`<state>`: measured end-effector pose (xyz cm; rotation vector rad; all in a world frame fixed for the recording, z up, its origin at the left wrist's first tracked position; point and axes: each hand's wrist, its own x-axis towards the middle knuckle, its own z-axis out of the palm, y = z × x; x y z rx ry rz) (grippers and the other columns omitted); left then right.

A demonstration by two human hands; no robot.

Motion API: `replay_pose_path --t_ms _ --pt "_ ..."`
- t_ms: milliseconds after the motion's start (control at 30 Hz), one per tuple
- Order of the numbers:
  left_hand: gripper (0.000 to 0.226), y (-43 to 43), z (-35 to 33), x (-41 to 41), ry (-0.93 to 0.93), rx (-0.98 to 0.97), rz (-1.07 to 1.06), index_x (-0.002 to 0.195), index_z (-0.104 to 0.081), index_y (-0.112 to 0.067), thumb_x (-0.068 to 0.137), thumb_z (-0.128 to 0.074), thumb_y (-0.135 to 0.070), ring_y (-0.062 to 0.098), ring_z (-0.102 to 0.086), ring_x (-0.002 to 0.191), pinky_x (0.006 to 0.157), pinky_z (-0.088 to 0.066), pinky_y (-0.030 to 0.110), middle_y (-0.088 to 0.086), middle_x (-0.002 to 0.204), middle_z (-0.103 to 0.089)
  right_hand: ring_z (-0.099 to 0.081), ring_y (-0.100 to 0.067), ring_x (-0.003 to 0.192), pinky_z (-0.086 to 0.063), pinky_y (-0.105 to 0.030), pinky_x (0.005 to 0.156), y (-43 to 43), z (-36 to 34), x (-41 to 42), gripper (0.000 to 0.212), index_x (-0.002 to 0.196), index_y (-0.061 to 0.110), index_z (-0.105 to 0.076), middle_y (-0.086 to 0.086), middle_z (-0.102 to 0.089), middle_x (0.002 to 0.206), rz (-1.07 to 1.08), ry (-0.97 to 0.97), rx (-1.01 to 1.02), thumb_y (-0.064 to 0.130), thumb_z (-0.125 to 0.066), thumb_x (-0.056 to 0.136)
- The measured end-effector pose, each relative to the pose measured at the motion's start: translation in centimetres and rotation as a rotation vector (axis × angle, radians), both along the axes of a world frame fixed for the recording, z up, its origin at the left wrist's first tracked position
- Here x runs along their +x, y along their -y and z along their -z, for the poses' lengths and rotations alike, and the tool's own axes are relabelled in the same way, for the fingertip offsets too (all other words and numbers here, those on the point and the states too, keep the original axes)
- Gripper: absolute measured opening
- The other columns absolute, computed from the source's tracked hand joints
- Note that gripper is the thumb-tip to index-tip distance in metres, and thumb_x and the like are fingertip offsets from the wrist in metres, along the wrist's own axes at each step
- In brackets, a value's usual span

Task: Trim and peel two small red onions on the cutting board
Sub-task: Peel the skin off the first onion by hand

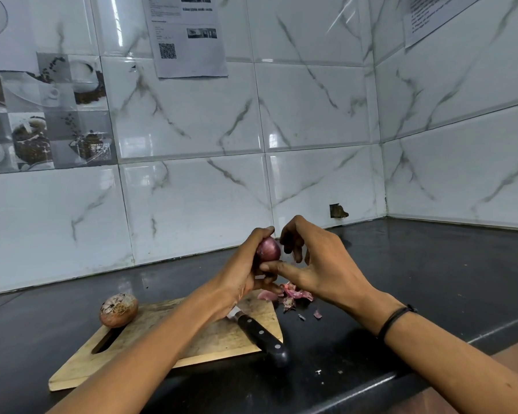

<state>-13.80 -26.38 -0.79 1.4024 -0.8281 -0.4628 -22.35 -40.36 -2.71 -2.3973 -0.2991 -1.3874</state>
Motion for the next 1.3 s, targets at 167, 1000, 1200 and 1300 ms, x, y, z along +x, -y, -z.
replay_pose_path --t_ms 167,1000,1200,1300 --pt "0.033 -0.5 -0.3 -0.6 -0.08 -0.114 0.064 0.1 -0.064 -0.003 0.098 -0.052 -0.034 0.019 -0.058 0.066 0.075 -0.06 0.039 0.011 0.076 -0.062 -0.057 -0.011 0.077 -0.052 -0.036 0.066 0.0 0.0 0.0 0.051 0.097 0.029 -0.053 0.016 -0.057 0.087 0.014 -0.014 0.003 0.071 -0.073 0.075" --pt "0.048 -0.3 -0.7 -1.3 0.165 -0.027 0.042 0.101 -0.06 0.002 0.098 -0.054 -0.046 0.009 -0.034 0.043 0.048 -0.043 0.025 0.001 0.058 -0.037 -0.06 -0.01 0.086 -0.047 -0.02 0.068 -0.2 -0.5 -0.4 0.05 0.103 0.022 -0.076 0.01 -0.062 0.094 -0.053 0.017 0.073 0.065 -0.067 0.079" --pt "0.041 0.4 0.2 -1.5 0.265 -0.061 -0.05 0.098 -0.063 -0.009 0.108 -0.036 -0.039 0.006 -0.05 0.047 0.045 -0.041 0.02 -0.007 0.057 -0.056 -0.061 -0.007 0.083 -0.048 -0.015 0.069 -0.2 -0.5 -0.4 0.037 0.107 0.017 -0.077 0.011 -0.061 0.092 -0.05 0.016 0.053 0.04 -0.083 0.079" --pt "0.045 0.5 0.3 -1.5 0.292 -0.058 -0.1 0.093 -0.065 -0.014 0.109 -0.033 -0.04 0.005 -0.061 0.053 0.049 -0.048 0.02 -0.006 0.062 -0.065 -0.061 -0.007 0.082 -0.052 -0.023 0.071 -0.4 -0.6 -0.3 0.041 0.111 0.016 -0.077 0.01 -0.062 0.092 -0.055 0.024 0.069 0.035 -0.086 0.076"
